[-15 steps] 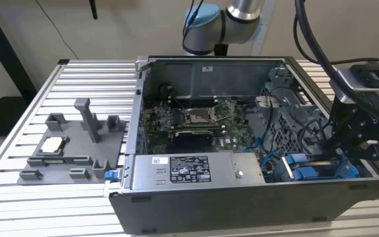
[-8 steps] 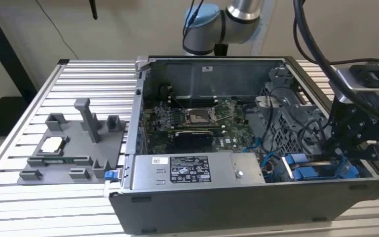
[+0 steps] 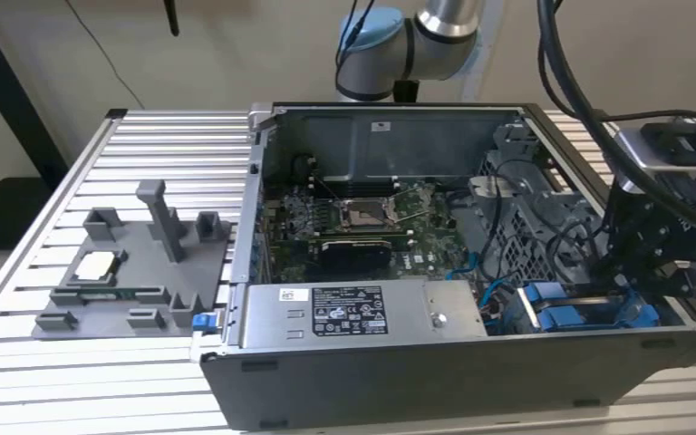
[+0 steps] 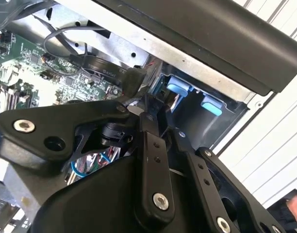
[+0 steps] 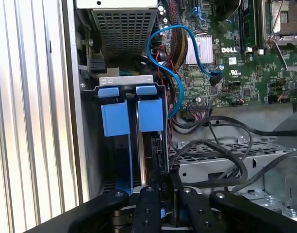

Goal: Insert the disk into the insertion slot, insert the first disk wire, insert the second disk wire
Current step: 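Insert the first disk wire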

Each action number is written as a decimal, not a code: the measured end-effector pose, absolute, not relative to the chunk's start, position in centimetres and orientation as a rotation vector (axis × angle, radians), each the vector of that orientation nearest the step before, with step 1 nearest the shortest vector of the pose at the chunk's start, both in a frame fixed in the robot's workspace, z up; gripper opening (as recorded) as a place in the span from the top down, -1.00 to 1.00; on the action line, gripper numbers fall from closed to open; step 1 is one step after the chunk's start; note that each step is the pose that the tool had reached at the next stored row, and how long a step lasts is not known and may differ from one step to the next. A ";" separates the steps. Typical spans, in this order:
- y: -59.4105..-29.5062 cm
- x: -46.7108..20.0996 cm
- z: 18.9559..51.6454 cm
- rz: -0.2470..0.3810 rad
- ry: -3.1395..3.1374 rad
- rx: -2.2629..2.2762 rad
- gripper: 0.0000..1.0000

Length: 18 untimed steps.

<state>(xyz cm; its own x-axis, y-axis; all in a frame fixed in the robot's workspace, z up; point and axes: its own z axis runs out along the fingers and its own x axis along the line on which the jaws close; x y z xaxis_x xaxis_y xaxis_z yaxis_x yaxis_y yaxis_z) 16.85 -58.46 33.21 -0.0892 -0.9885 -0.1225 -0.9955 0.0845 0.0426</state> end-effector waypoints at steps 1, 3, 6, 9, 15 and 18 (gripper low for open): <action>-58.5 16.8 33.1 0.176 2.267 -2.078 0.61; -58.5 16.8 32.9 0.176 2.267 -2.077 0.58; -58.5 16.8 33.1 0.179 2.268 -2.077 0.45; -58.5 16.8 34.4 0.180 2.269 -2.078 0.45; -58.4 16.8 37.0 0.181 2.268 -2.078 0.45; -58.4 16.9 37.2 0.181 2.261 -2.073 0.45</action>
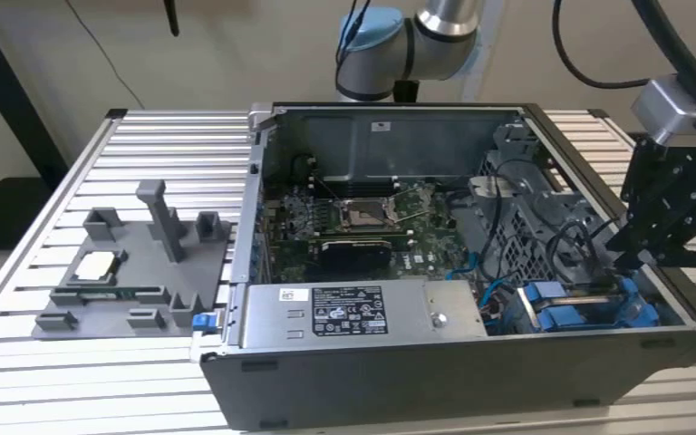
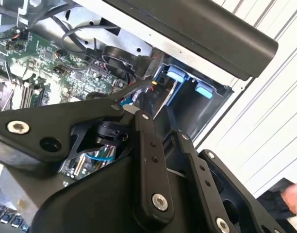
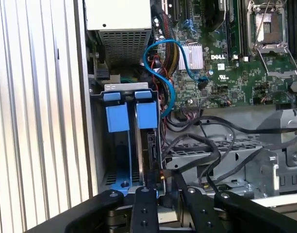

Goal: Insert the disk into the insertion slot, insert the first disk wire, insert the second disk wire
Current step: 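Insert the first disk wire, then insert the second disk wire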

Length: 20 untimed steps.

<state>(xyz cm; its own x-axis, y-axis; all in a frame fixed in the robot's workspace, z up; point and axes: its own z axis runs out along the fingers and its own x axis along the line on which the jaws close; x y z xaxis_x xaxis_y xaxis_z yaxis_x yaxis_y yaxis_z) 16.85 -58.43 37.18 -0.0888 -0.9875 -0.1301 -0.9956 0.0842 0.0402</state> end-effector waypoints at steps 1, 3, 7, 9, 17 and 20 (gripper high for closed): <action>-58.4 16.8 37.3 0.178 2.258 -2.070 0.45; -58.3 16.9 37.4 0.174 2.256 -2.068 0.45; -58.3 16.8 37.4 0.174 2.256 -2.067 0.45; -58.3 16.8 37.4 0.174 2.257 -2.067 0.45; -58.0 16.8 37.7 0.174 2.257 -2.066 0.45; -57.5 16.9 37.8 0.174 2.257 -2.066 0.45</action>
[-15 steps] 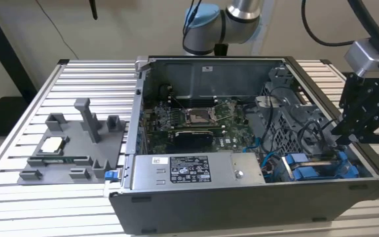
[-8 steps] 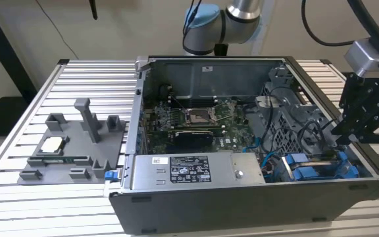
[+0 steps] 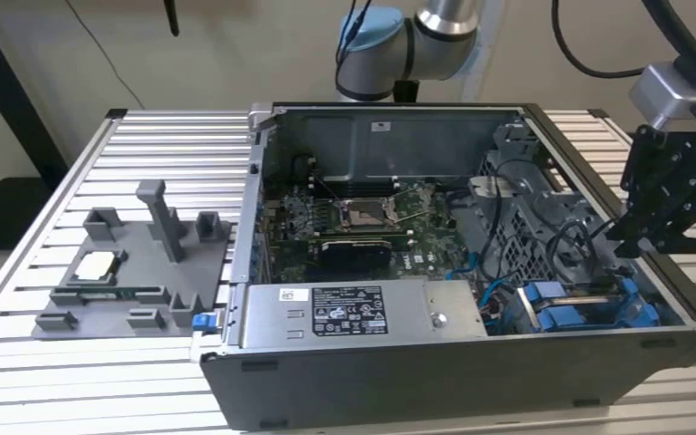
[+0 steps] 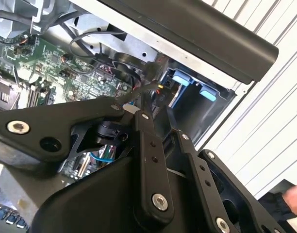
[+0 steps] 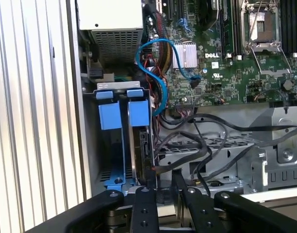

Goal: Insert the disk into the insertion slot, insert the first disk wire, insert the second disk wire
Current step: 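Insert the second disk wire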

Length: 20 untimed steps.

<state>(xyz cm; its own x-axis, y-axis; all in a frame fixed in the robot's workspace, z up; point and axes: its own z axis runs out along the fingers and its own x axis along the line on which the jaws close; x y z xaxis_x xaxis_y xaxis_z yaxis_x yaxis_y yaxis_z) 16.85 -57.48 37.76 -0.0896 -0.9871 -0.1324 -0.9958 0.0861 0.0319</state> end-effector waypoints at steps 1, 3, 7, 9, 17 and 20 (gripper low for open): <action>-57.2 16.9 37.8 0.173 2.258 -2.066 0.45; -56.8 16.9 37.8 0.173 2.258 -2.067 0.45; -56.2 17.4 37.8 0.173 2.258 -2.067 0.45; -56.0 17.7 37.8 0.173 2.258 -2.067 0.45; -56.0 17.9 37.8 0.173 2.258 -2.067 0.45; -55.9 18.2 37.8 0.173 2.258 -2.067 0.45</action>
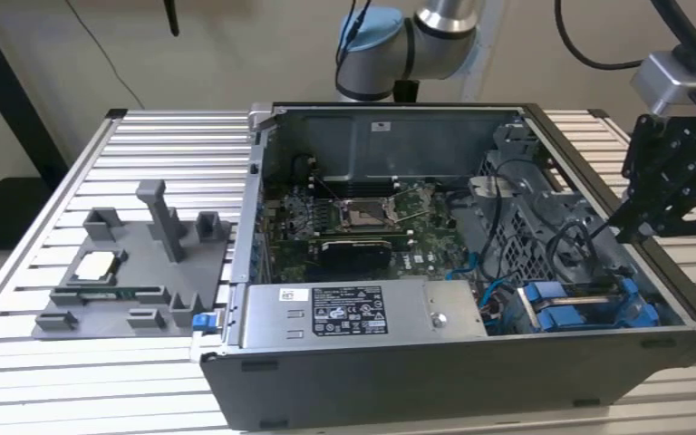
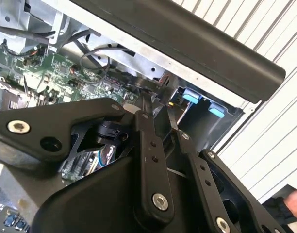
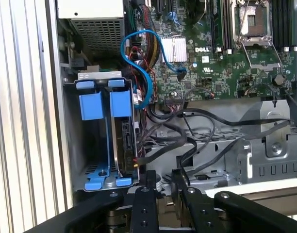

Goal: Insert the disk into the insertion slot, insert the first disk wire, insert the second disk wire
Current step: 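Insert the second disk wire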

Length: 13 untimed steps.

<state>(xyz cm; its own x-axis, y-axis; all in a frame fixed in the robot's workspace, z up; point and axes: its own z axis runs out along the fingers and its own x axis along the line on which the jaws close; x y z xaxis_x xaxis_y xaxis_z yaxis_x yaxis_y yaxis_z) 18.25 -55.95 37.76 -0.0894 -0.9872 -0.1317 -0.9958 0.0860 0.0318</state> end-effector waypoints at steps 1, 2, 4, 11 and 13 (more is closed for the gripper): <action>-55.9 18.6 37.8 0.174 2.258 -2.067 0.45; -55.9 18.9 37.8 0.176 2.259 -2.068 0.45; -55.9 19.3 37.8 0.178 2.260 -2.069 0.45; -56.0 19.8 37.7 0.183 2.261 -2.069 0.45; -56.1 19.9 37.7 0.184 2.261 -2.068 0.45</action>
<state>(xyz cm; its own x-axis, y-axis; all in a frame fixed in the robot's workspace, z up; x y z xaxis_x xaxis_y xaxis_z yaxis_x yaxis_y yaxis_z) 19.87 -56.08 37.73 -0.0911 -0.9869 -0.1334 -0.9954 0.0865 0.0400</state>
